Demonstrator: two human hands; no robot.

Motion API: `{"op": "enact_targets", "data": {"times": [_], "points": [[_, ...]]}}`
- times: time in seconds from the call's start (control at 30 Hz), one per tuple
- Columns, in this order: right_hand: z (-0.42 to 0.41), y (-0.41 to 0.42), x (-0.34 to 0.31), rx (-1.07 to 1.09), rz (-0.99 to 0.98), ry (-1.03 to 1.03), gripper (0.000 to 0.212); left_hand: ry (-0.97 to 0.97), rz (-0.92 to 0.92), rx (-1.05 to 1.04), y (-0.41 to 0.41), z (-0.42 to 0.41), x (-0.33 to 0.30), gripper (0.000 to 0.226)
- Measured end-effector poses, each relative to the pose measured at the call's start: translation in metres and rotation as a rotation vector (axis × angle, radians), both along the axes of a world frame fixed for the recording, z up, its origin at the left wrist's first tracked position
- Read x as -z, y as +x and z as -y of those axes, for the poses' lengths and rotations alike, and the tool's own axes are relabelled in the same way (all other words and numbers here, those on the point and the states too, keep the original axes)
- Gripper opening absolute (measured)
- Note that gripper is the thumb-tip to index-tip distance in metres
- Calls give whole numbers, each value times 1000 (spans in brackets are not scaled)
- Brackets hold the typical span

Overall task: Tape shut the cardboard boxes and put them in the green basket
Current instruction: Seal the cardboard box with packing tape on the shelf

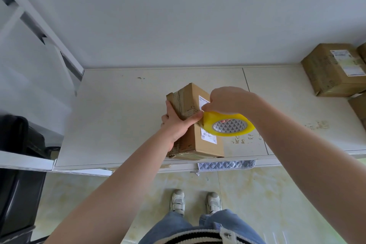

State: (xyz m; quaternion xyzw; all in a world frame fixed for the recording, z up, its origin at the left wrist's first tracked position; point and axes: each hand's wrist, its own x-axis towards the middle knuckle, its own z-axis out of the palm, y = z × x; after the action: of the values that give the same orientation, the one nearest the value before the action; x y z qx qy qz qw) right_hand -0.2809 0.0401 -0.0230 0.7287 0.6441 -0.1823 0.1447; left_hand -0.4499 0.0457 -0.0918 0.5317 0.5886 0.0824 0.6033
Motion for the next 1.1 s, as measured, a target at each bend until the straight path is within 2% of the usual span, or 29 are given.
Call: {"op": "enact_targets", "data": {"times": [0.37,0.6,0.8,0.93,1.0,1.1], "points": [[4,0,0,23,-5,22,45,-28,28,-27,1,0,-7,146],[9,3,1,50,-19,50,48,-28,55,-85,7,-1,-2,138],[15,5,7,45,25,176,40,-27,67,-108,8,0,-2,138],[20,7,9,80,34,230,42,-9,58,-104,11,1,-2,139],[23,8,6,161,-30,330,40,-9,55,-103,12,1,-3,138],[37,18,4,336,-232,407,41,-23,74,-114,7,-1,-1,136]]}}
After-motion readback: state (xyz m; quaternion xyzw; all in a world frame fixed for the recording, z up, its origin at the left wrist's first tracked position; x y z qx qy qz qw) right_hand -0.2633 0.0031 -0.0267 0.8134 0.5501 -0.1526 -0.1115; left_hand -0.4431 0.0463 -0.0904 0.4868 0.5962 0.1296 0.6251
